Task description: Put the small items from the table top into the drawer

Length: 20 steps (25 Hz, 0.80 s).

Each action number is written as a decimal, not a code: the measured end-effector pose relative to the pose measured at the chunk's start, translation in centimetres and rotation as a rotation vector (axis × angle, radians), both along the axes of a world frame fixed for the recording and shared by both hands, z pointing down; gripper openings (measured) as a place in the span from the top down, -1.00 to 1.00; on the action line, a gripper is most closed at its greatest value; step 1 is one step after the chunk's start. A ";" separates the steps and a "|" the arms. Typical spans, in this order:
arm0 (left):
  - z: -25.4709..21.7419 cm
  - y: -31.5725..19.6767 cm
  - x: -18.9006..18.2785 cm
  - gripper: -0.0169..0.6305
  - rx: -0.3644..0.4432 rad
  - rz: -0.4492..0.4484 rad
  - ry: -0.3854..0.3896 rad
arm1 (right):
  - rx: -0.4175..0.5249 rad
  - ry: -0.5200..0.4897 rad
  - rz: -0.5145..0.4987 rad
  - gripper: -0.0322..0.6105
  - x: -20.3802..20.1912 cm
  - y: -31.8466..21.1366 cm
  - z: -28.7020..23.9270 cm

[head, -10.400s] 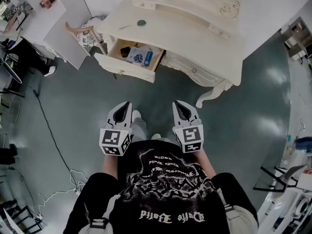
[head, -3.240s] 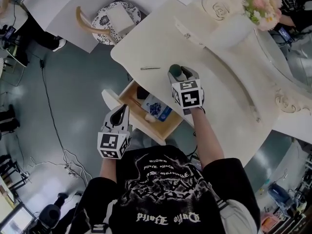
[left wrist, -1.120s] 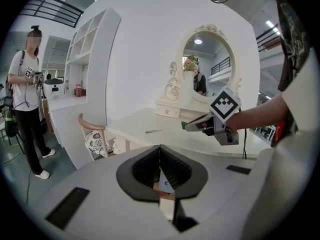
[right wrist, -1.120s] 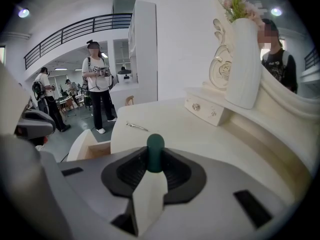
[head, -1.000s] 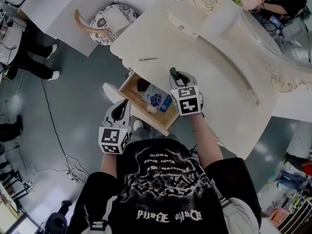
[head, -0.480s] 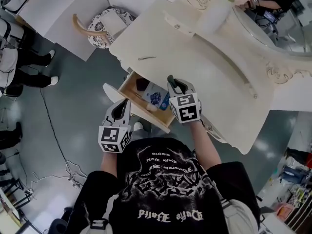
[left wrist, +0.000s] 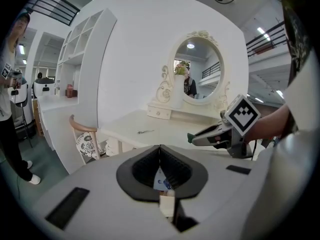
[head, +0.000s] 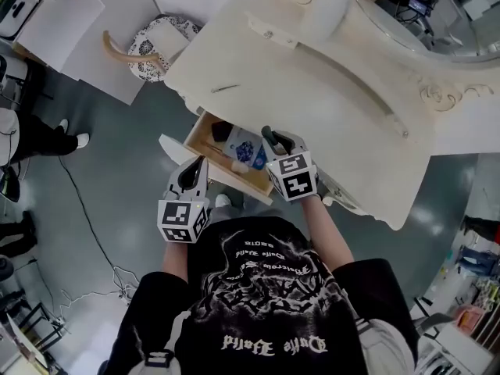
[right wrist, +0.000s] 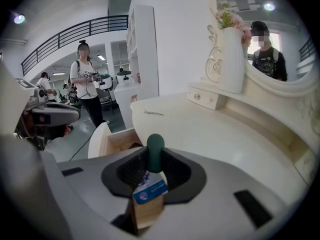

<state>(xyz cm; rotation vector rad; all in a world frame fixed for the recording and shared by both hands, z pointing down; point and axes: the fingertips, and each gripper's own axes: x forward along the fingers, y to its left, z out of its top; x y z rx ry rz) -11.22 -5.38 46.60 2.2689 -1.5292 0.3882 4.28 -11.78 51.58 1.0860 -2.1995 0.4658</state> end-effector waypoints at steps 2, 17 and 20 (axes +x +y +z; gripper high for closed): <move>0.1 0.1 0.1 0.90 -0.004 0.007 0.001 | -0.022 -0.013 -0.004 0.60 -0.1 0.6 0.3; 1.1 1.0 -0.4 0.90 -0.036 0.016 0.021 | -0.145 0.020 -0.069 0.60 -0.9 4.2 4.7; 1.2 1.0 -0.5 0.90 -0.042 0.020 0.024 | -0.172 0.030 -0.083 0.60 -0.8 4.8 5.5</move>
